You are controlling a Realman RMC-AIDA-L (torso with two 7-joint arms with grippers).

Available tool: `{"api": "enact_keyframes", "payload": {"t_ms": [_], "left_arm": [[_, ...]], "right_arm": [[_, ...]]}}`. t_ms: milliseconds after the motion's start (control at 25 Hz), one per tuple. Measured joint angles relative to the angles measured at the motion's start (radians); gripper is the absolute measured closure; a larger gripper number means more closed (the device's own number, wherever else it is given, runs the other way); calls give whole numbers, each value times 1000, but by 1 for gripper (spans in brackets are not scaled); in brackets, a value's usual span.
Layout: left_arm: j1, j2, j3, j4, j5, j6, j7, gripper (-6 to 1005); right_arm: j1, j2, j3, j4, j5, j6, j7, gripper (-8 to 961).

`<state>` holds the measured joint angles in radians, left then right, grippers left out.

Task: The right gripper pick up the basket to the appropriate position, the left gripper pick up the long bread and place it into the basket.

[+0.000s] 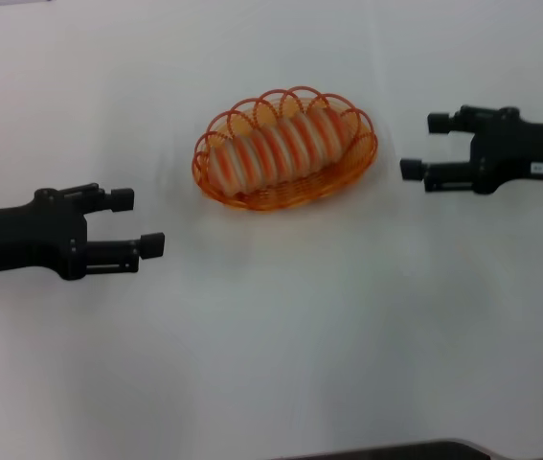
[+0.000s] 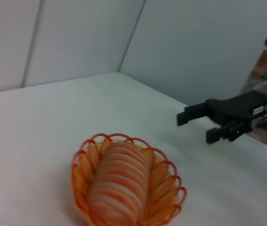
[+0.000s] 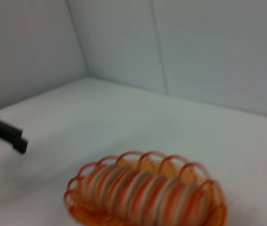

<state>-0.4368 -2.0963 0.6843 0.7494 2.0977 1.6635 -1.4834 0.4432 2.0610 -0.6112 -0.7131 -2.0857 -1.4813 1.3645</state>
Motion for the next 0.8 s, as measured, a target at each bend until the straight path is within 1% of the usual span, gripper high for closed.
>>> {"api": "enact_keyframes", "payload": {"t_ms": [120,200,440,800], "left_arm": [[7,0,-1,-4,15,40,7,122],[8,-2,-1,-14,32,61,13,122],[24,-13,1,-56,43,88,60,121],[49,-28,13,-67,48,92,108,121]], "right_arm": [[4,16,-4,-2,-44,12,-31,63],[6,21,-7,3,-55,18,-48,62],[1,21,-25,24,-57,21,-95,62],[-9,24,-25,26,-57,23,-136,62]]}}
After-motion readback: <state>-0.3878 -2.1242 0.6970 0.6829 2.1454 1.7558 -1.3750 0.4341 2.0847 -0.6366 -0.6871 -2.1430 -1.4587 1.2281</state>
